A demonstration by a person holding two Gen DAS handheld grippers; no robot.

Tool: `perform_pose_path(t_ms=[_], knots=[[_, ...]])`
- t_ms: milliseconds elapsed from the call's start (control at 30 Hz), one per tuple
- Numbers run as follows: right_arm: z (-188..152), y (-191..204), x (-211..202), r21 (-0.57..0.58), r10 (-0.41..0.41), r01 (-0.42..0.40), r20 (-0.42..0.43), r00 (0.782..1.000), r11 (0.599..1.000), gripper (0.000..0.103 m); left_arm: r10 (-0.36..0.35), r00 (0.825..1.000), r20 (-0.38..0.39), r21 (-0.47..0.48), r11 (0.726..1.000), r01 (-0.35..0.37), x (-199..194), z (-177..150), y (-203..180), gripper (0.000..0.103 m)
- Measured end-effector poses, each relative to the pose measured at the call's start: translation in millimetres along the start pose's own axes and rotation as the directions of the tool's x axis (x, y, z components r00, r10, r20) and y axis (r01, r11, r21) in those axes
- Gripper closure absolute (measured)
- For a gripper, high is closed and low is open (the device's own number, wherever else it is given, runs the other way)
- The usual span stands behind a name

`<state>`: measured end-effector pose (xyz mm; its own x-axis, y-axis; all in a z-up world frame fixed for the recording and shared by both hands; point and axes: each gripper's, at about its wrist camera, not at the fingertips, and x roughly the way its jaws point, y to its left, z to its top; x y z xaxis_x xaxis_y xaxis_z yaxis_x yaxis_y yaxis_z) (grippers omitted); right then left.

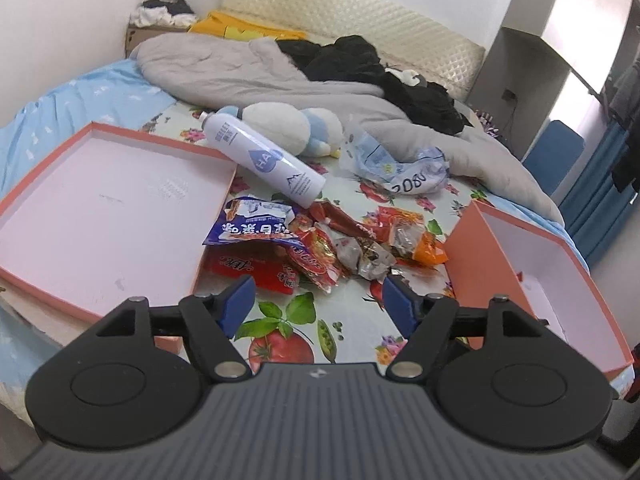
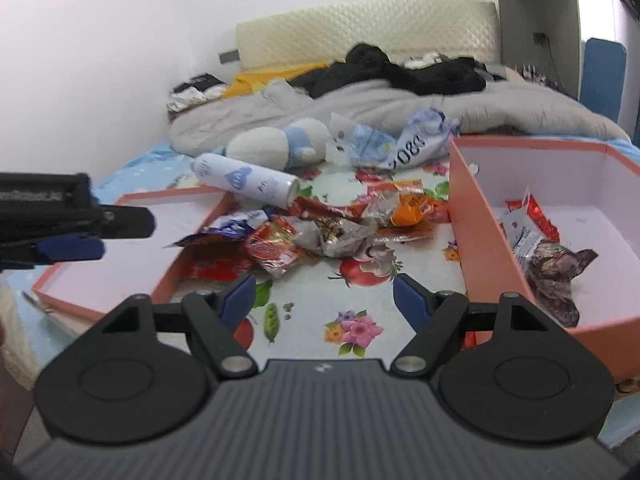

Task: Organize snacks
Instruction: 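Grasp the blue noodle packet with the left gripper while right grasps a clear wrapper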

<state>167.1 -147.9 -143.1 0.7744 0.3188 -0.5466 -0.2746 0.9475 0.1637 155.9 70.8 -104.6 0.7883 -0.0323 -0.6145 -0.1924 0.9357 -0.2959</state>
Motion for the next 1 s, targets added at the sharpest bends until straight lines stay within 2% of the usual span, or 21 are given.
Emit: perform_pose_path(t_ms=[100,267,333,467,533,667,767,833,933,1000], knots=[[6,-6,21,0.035,0.008,-0.007,-0.021,1.000,0.999,0.026,-0.006,1.000,-0.028,-0.047,0.999,0.005,22,7,10,0.028],[23,-35,61,0.234,0.059,-0.048,-0.038,0.998,0.971,0.026,-0.023,0.997,-0.070,-0.189,0.982,0.009,62,21,31,0.028],[30,-41,81,0.275,0.088,-0.072,-0.049,0.995,0.959,0.026,-0.044,0.995,-0.089,-0.265,0.964,0.019,78,24,40,0.028],[34,-54,124,0.348,0.140,-0.096,-0.103,0.985,0.932,0.026,-0.066,0.991,-0.117,-0.345,0.938,0.022,109,26,48,0.029],[35,-60,141,0.387,0.156,-0.100,-0.118,0.981,0.917,0.026,-0.077,0.991,-0.114,-0.400,0.916,0.026,122,27,51,0.029],[34,-65,168,0.443,0.187,-0.109,-0.136,0.973,0.890,0.027,-0.031,0.993,-0.117,-0.511,0.859,-0.033,142,28,62,0.030],[33,-65,182,0.448,0.161,-0.075,-0.156,0.975,0.891,0.028,-0.020,0.995,-0.096,-0.572,0.819,-0.039,148,30,68,0.030],[32,-62,191,0.429,0.143,-0.057,-0.170,0.975,0.902,0.028,0.006,0.996,-0.093,-0.582,0.811,-0.059,154,32,70,0.030],[32,-55,201,0.343,0.074,-0.001,-0.200,0.977,0.939,0.031,0.024,0.994,-0.105,-0.608,0.790,-0.083,166,31,74,0.030],[31,-54,205,0.330,0.081,-0.011,-0.199,0.977,0.944,0.033,0.043,0.989,-0.139,-0.604,0.788,-0.119,177,32,76,0.038]])
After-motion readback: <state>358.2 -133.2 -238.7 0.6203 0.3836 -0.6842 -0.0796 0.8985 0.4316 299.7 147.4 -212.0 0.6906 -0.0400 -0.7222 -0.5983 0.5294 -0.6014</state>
